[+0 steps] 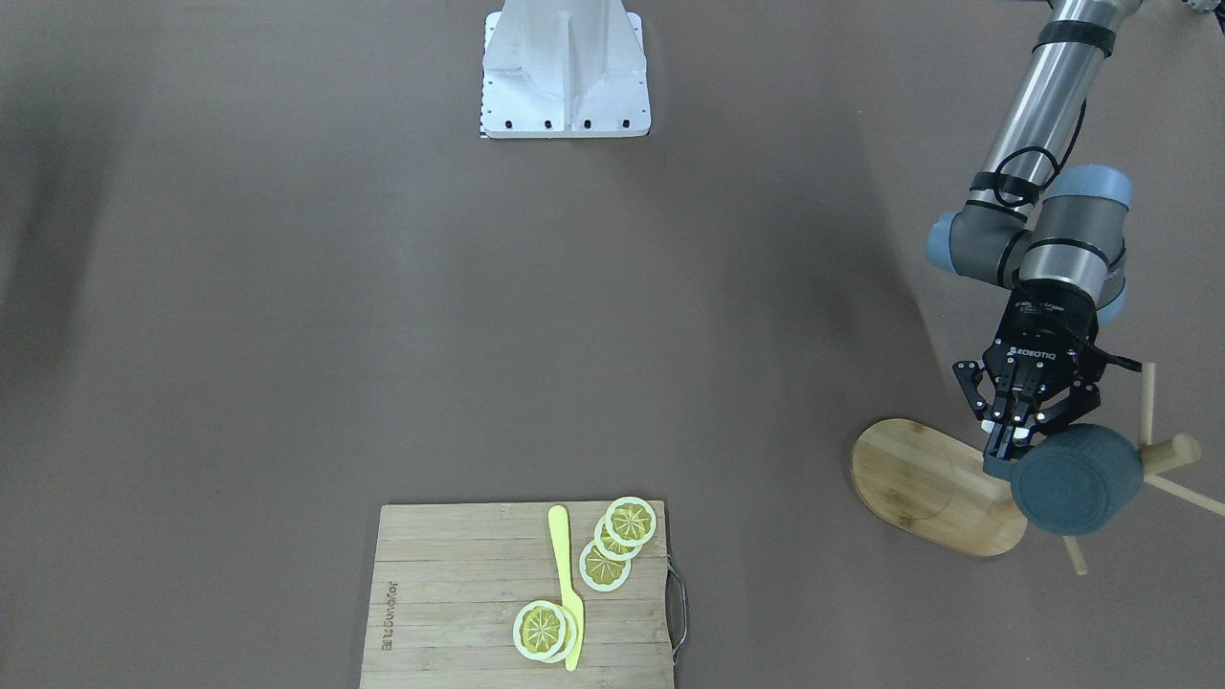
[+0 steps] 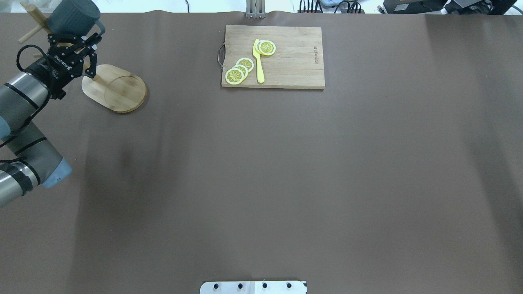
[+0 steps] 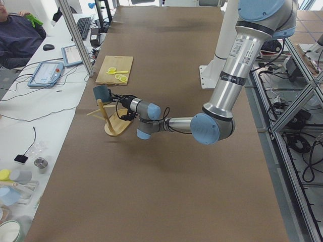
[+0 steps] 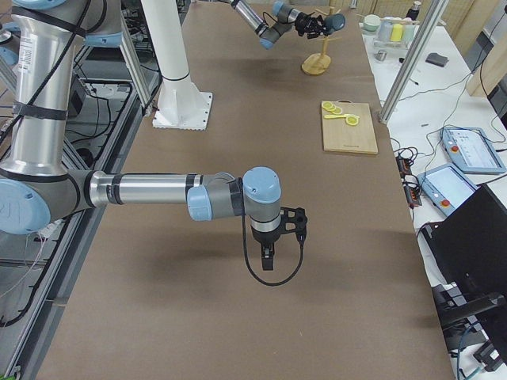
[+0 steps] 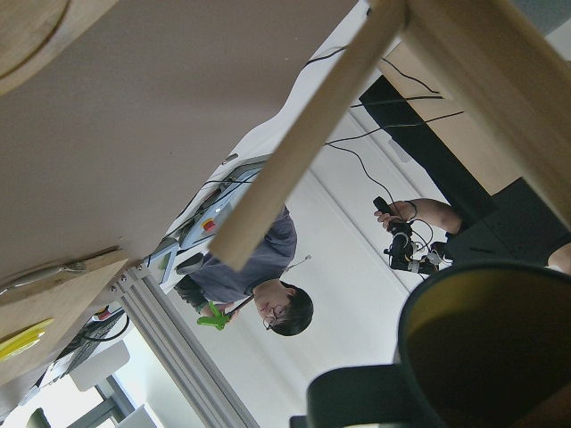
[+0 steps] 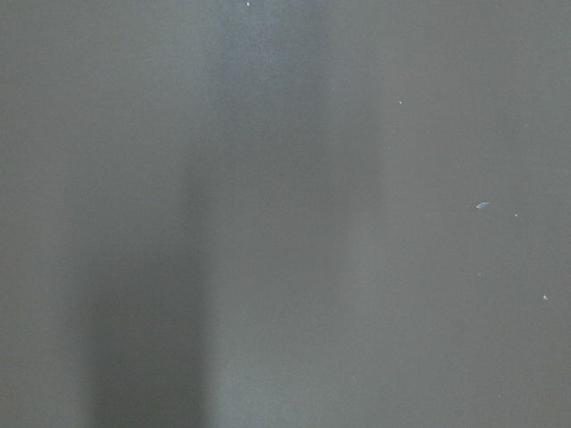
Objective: Hang cup on storage rack
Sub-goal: 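Hook the mug handle onto a mug-tree peg with the left gripper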
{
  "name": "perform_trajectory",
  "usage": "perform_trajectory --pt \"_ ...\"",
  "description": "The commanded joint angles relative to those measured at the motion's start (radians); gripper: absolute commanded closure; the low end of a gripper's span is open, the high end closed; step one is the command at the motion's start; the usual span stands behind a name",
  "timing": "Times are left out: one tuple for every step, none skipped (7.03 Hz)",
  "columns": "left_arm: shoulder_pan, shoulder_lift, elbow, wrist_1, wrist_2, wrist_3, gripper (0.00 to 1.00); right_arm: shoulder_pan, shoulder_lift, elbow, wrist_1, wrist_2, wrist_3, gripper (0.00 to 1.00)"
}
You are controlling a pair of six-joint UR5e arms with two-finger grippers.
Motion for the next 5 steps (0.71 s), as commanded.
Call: perform_trajectory --pt "0.003 0.000 0.007 0.001 -0.001 0.003 0.99 0.000 0.003 0.000 -0.002 0.000 0.000 0.00" --pt "0.003 0.000 0.007 0.001 -0.001 0.009 0.68 0.000 0.006 0.000 -0.002 0.000 0.000 0.00" --pt "0.003 0.000 0.007 0.001 0.001 0.011 0.02 0.000 0.010 -0.002 -0.002 -0.002 0.000 0.00" --pt "0.003 0.001 0.006 -0.001 -0.001 0.011 0.01 0.000 0.012 -0.003 -0.002 -0.002 0.000 0.00" --pt "0.004 0.001 0.004 -0.001 -0.001 0.011 0.01 0.000 0.016 -0.003 -0.002 -0.002 0.000 0.00"
